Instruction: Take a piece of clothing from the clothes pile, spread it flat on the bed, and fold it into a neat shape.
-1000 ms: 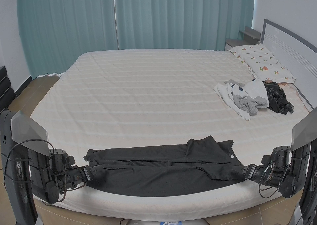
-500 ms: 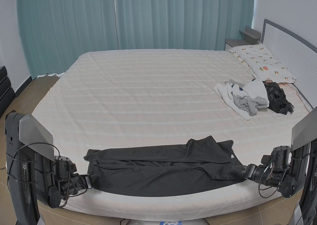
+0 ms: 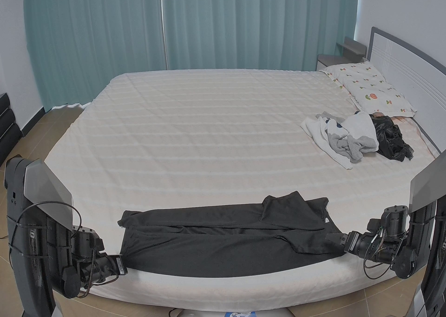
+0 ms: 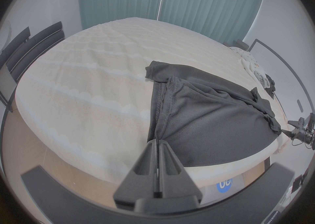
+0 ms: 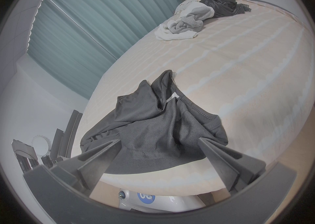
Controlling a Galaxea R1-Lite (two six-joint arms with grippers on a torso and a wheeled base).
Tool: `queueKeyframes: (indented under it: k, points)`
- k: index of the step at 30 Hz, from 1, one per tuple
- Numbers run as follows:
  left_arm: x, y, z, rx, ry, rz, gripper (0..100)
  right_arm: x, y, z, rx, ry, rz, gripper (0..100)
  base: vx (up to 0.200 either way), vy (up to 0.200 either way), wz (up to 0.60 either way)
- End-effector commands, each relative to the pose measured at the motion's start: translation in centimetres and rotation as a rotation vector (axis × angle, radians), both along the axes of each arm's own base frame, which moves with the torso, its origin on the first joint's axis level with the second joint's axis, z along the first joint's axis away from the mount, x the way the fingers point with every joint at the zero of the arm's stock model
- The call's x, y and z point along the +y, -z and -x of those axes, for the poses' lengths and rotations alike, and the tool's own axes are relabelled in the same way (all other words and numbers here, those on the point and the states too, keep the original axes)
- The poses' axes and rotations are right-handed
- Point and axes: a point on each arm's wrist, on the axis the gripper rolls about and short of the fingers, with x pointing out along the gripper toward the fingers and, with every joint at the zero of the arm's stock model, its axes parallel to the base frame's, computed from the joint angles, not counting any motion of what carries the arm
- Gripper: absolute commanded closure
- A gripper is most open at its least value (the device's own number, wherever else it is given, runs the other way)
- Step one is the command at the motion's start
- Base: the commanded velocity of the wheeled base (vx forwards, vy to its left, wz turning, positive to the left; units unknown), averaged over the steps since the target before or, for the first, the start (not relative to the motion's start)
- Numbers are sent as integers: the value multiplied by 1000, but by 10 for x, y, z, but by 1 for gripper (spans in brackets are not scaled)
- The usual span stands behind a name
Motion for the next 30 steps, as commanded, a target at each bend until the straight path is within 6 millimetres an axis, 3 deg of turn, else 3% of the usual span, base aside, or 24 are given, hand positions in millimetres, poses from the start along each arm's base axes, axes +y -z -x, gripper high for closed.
queueKeyframes:
  k: [1, 6, 7, 15, 17, 18, 21, 30]
  points:
    - [1, -4, 4, -8, -13, -4, 100, 0, 0, -1, -5, -1, -1, 0, 0, 0, 0]
    - [1, -2, 5, 5, -42, -10, 100, 0, 0, -1, -6, 1, 0, 0, 0, 0, 0]
    - [1, -2, 5, 9, -42, -10, 0, 0, 0, -1, -6, 1, 0, 0, 0, 0, 0]
    - [6, -4, 5, 5, -74, -9, 0, 0, 0, -1, -8, 0, 1, 0, 0, 0, 0]
    - [11, -13, -1, -61, -96, 4, 0, 0, 0, -1, -8, 0, 1, 0, 0, 0, 0]
    - [13, -25, -10, -139, -109, 21, 0, 0, 0, -1, -11, 0, 1, 0, 0, 0, 0]
    - [14, -33, -30, -239, -116, 33, 0, 0, -2, -4, -26, 0, -1, 0, 0, 0, 0]
    - [-7, -37, -64, -295, -79, 92, 0, 5, -1, -4, -21, -16, -1, 0, 0, 0, 0]
